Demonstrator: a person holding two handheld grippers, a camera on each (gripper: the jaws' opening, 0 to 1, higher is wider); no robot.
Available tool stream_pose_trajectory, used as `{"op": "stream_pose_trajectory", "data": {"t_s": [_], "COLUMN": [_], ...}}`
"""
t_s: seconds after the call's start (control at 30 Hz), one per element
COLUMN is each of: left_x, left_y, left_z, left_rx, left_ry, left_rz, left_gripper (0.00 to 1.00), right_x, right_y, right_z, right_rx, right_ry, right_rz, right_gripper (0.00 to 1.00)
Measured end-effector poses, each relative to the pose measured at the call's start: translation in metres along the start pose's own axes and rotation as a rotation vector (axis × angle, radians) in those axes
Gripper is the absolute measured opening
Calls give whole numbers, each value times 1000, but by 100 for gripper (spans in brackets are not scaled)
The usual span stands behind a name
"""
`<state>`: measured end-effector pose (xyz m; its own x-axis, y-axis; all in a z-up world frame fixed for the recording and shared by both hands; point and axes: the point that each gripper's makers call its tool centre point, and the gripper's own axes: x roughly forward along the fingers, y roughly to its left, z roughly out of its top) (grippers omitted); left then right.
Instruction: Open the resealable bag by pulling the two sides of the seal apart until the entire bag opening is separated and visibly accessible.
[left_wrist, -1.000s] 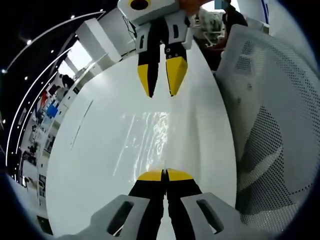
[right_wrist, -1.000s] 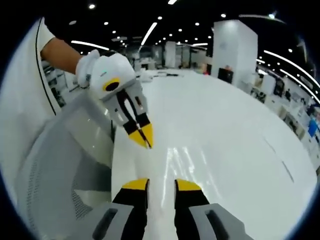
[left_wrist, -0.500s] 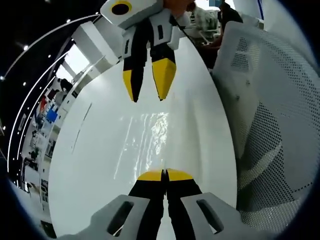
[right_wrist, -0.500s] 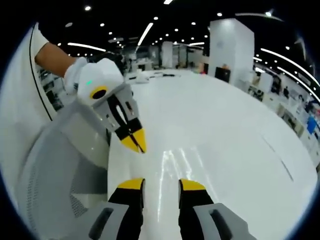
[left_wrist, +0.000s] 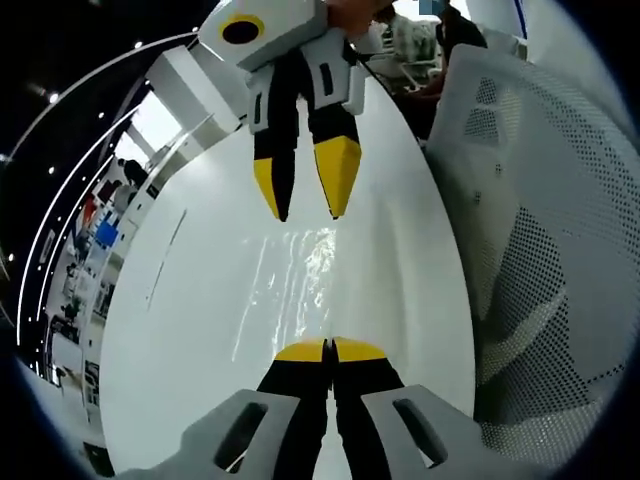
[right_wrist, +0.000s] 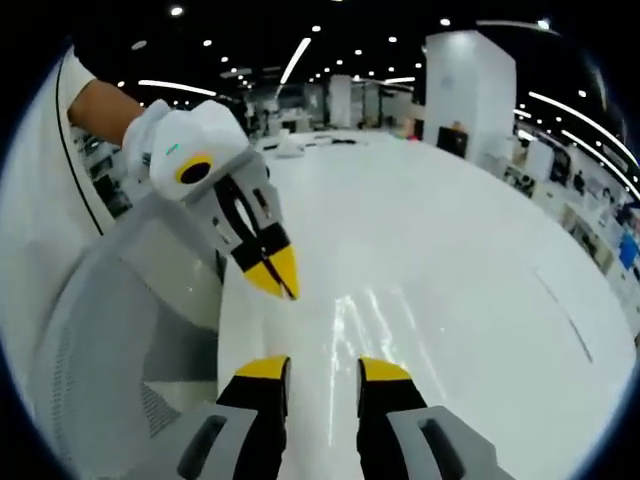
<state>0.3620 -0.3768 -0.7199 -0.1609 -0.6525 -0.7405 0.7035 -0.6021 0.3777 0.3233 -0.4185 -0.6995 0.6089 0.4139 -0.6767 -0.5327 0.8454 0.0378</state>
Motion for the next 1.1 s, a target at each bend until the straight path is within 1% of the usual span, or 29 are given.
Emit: {"op": "stream_pose_trajectory", "data": {"t_s": [0.3, 0.4, 0.57, 0.87, 0.97, 1.1], "left_x": [0, 1, 1, 2, 2, 2], "left_y": [-2, -2, -2, -3, -6, -7], "left_z": [3, 3, 4, 7, 6, 6], "left_rx": [29, 34, 43, 61, 59, 34], "left_ry": [-7, -9, -12, -22, -24, -30], "left_rz": [-2, -2, 0, 2, -4, -8], "left_gripper": [0, 0, 0, 0, 0, 0], "right_x": [6, 6, 5, 13, 15, 18], "right_y": [1, 1, -1, 1, 5, 11], "right_z": [-11, -12, -7, -16, -19, -23], "right_rx": [11, 24, 30, 34, 64, 81], "right_ry": [36, 37, 16, 47, 52, 64], "right_rz": [18, 20, 17, 32, 52, 70], "right_gripper": [22, 22, 22, 21, 19, 17]}}
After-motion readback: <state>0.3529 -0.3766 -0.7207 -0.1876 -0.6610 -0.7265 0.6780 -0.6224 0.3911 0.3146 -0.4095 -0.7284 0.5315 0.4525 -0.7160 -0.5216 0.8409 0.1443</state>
